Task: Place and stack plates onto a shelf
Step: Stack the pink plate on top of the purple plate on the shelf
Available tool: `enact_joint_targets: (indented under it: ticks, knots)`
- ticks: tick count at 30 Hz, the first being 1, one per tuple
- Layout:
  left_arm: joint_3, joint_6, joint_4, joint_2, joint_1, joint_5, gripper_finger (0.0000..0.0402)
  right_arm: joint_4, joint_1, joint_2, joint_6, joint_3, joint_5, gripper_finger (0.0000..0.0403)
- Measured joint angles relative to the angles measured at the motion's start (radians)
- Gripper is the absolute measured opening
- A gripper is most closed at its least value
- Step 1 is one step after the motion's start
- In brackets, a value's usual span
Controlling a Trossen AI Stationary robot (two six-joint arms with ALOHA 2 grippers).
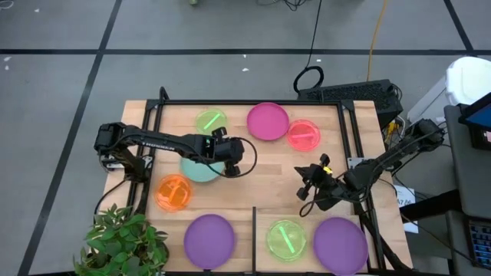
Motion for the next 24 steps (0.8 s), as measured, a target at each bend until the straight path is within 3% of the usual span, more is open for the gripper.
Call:
enact_joint_targets:
  ticks: [3,6,12,16,19,24]
  knots:
    - [0.000,-0.001,-0.019,0.000,0.007,0.038,0.0165,0.168,-0.013,0.000,-0.002,-0.098,-0.011,0.0000]
    - [0.000,-0.026,-0.033,0.000,0.009,0.068,0.0165,0.227,-0.018,-0.005,-0.032,-0.121,-0.059,0.0000]
    - [0.000,0.008,-0.041,-0.006,-0.011,0.098,0.0165,0.229,-0.074,-0.059,-0.151,-0.060,-0.103,0.0000]
    - [0.000,-0.004,-0.040,-0.006,-0.017,0.114,0.0165,0.227,-0.143,-0.139,-0.156,-0.025,-0.228,0.0000]
    - [0.000,-0.030,-0.042,-0.006,-0.019,0.188,0.0165,0.226,-0.185,-0.208,-0.153,0.013,-0.325,0.0000]
    - [0.001,0.029,-0.019,-0.010,-0.036,0.323,0.0165,0.179,-0.222,-0.302,-0.298,0.092,-0.393,0.0000]
